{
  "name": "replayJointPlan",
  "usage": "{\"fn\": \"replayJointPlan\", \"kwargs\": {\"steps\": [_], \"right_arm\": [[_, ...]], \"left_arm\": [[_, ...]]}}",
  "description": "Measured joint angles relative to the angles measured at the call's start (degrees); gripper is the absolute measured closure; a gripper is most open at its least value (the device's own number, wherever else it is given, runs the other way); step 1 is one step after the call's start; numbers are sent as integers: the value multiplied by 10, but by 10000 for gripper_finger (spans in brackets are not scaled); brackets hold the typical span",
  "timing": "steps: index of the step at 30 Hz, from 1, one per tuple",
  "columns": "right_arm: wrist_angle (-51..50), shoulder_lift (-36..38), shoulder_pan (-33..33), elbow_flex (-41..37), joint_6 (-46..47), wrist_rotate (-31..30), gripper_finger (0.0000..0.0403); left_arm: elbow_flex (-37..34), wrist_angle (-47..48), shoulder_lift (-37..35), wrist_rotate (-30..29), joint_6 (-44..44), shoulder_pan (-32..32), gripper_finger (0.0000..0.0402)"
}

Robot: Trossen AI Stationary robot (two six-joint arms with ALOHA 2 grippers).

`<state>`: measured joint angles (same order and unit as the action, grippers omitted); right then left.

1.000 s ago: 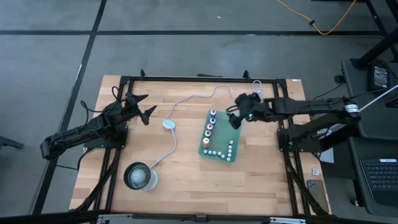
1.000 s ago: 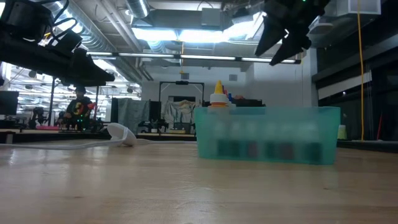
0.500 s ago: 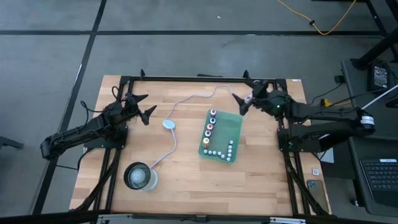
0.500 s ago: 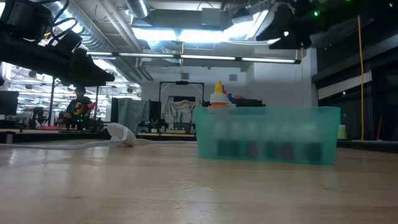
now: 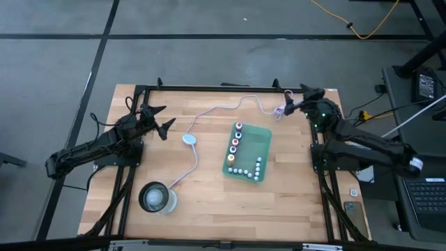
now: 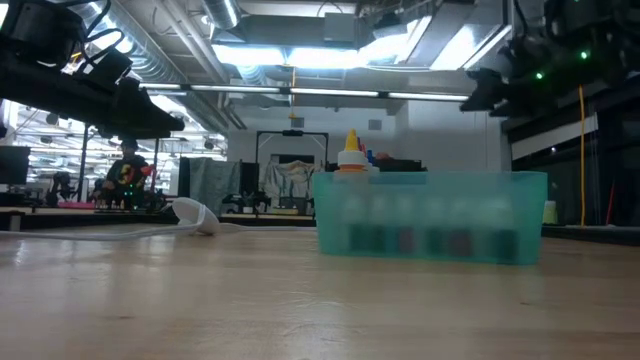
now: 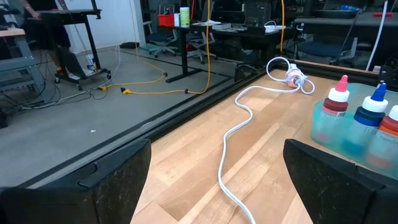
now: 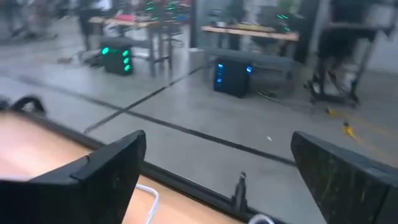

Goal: Pick & Place food coloring
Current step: Return to Home Position

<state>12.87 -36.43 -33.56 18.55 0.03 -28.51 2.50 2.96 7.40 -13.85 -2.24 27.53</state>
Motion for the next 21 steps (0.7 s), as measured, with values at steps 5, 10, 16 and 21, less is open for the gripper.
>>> {"fn": "replayJointPlan", "kwargs": {"steps": [5,10,16,21], "right_arm": [[5,43,-45,-54,76,1,3],[4,85,-50,-102,88,2,3],[-1,143,-50,-134,88,74,3],[-18,180,-50,-145,88,92,3]], "left_arm": [[0,0,0,0,0,0,41],[0,0,0,0,0,0,41],[0,0,0,0,0,0,41],[0,0,0,0,0,0,41]]}}
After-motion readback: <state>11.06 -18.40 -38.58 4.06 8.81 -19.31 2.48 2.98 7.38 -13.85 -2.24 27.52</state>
